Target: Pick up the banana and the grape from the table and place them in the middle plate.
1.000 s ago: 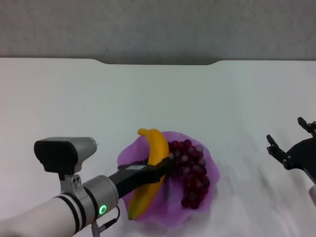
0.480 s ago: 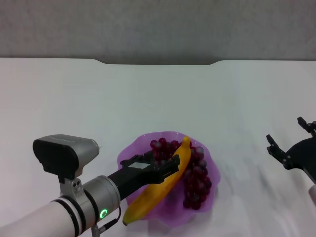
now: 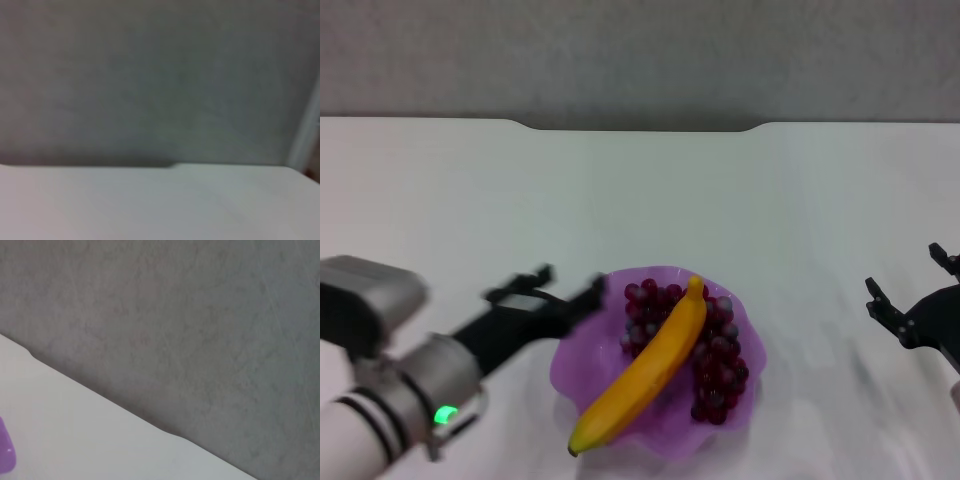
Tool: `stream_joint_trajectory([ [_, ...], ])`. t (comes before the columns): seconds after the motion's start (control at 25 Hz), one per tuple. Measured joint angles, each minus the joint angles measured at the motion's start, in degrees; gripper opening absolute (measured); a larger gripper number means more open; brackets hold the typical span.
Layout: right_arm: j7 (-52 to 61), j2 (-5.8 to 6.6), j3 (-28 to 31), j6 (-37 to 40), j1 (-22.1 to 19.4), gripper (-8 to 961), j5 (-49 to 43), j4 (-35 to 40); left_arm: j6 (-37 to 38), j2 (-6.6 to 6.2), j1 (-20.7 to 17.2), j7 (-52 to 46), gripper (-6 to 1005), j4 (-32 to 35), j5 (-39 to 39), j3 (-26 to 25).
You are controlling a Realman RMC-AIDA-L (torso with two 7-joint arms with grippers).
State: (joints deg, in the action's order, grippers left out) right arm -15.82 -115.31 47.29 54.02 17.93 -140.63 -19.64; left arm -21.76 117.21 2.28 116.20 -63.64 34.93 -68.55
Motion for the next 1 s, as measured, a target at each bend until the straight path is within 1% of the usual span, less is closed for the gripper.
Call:
stream_joint_trajectory([
  [0.04, 0.00, 0.00, 0.00, 0.00, 0.00, 880, 0.00, 0.00, 0.00, 0.00, 0.00, 0.00, 794, 0.00, 0.00, 0.00],
  [0.16, 0.10, -0.07, -0.30, -0.13, -0.01, 880, -0.07, -0.04, -2.29, 0.07, -2.36, 4.13, 793, 1.15, -0.11, -4.24],
  [0.24, 0.28, -0.13, -0.46, -0.10, -0.03, 880, 0.02, -0.04, -4.36, 0.43, -3.45, 8.72, 792, 4.07, -2.25, -7.01],
  [0.28, 0.52, -0.17, -0.55, 0.07, -0.06, 880, 0.10, -0.08, -6.28, 0.51, -3.51, 11.65, 791, 6.77, -4.94, -8.04],
  [0.36, 1.08, -0.24, -0.57, 0.36, -0.27, 880, 0.18, -0.20, -11.83, 0.42, -3.04, 18.38, 790, 13.70, -13.26, -9.21],
  [0.48, 1.74, -0.25, -0.58, 0.47, -0.93, 880, 0.19, -0.67, -24.40, 0.21, -1.68, 28.83, 789, 24.73, -26.83, -9.64],
  [0.6, 2.44, -0.29, -0.53, 0.70, -1.39, 880, 0.19, -0.84, -33.48, 0.33, -0.08, 36.13, 788, 33.33, -34.27, -9.48],
  [0.68, 4.33, -0.32, -0.53, 1.08, -1.55, 880, 0.19, -0.81, -37.86, 0.55, 1.31, 39.10, 788, 38.07, -37.23, -8.98],
  [0.72, 5.50, -0.34, -0.55, 1.25, -1.58, 880, 0.19, -0.72, -39.40, 0.63, 2.05, 39.98, 788, 40.17, -38.40, -8.51],
  [0.8, 8.14, -0.36, -0.61, 1.48, -1.58, 880, 0.18, -0.53, -40.16, 0.78, 2.61, 40.41, 788, 41.86, -39.43, -8.09],
  [1.0, 9.99, -0.28, -0.62, 1.49, -2.06, 880, 0.17, -0.42, -40.20, 1.13, 3.12, 40.61, 788, 43.07, -40.16, -7.12],
])
